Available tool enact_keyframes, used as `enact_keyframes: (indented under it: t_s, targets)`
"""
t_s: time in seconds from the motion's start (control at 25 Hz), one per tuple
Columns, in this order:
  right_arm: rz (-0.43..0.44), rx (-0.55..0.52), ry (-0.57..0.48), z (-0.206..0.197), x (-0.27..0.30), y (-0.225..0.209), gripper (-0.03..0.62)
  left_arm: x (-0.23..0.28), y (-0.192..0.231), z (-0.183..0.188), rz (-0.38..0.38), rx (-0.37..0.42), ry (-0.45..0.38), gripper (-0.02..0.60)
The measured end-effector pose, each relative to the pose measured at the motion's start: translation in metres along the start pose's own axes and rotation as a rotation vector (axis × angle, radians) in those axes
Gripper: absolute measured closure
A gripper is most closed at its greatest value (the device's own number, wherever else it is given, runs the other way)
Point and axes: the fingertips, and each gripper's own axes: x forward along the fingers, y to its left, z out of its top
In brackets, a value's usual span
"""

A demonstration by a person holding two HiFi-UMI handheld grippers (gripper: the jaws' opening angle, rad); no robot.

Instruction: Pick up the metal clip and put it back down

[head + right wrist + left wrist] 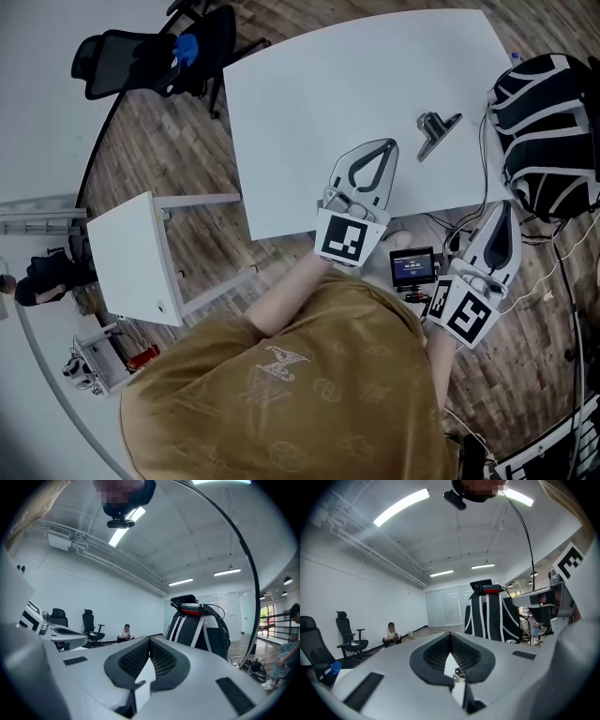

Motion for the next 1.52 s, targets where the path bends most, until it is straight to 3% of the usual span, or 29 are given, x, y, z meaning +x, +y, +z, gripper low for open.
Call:
enact_keyframes:
  t_s: [0.64,1.12,1.52]
  targets:
    - [0.034,-0.011,0.011,-0.007,0.002,-0.016,0.588,0.004,-0.012,-0.001,0.032,-0.015,0.022,0.578]
    - [0.014,-0.045,0.003,0.002,0.029,-0.033,0.588,0.048,-0.024,0.0,-0.046,-0.024,0.028,0.578]
    - [0.033,-0.053,-0.046,0.014,0.055,-0.028,0.588,0.075,-0.008,0.013,-0.046,-0.054,-0.006,0.577]
